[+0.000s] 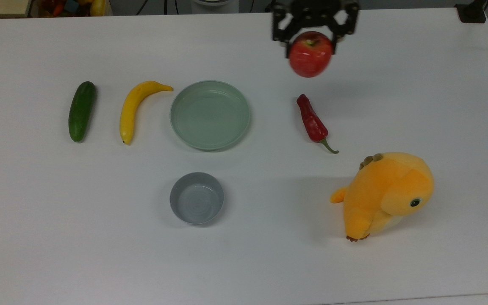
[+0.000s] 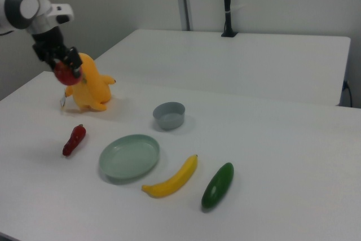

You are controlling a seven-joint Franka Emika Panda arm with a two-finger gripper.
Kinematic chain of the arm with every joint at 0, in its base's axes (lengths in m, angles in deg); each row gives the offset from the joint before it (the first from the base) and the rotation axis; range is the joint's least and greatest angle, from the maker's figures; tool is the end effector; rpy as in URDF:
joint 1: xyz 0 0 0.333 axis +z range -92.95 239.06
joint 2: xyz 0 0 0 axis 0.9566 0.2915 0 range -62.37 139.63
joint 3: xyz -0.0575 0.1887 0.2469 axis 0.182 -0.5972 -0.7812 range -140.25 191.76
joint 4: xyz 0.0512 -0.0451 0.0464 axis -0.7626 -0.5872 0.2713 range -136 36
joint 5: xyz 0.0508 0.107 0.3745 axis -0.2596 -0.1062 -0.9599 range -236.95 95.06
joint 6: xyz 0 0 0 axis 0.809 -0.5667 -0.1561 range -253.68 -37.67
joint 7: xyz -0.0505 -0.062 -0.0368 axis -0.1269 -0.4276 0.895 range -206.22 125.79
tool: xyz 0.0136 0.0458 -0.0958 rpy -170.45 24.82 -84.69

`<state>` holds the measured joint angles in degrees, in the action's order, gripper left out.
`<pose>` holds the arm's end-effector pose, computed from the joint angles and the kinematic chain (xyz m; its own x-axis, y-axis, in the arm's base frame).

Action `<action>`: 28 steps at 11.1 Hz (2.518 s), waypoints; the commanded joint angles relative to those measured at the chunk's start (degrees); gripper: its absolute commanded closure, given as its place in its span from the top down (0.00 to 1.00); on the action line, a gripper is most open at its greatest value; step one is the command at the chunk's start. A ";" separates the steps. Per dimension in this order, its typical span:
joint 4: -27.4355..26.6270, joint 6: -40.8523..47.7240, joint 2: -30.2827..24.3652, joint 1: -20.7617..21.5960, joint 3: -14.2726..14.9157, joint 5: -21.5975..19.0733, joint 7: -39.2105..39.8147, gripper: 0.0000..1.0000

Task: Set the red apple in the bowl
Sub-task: 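Lift the red apple and carry it toward the grey bowl, then lower the red apple into the grey bowl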

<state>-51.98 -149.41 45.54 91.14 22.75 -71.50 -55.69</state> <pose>0.5790 0.2222 0.5723 0.9773 0.0856 0.1938 0.1009 -0.9924 -0.0701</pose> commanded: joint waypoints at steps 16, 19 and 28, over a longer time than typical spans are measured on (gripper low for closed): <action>7.16 -23.01 20.58 -3.50 17.25 -10.08 27.34 0.04; 7.42 -27.77 24.63 -3.50 16.99 -10.00 26.64 0.04; 7.86 -36.75 31.15 -3.24 16.28 -10.00 24.97 0.49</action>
<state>-45.39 -185.59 75.97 87.60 38.98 -80.11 -30.25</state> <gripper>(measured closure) 0.150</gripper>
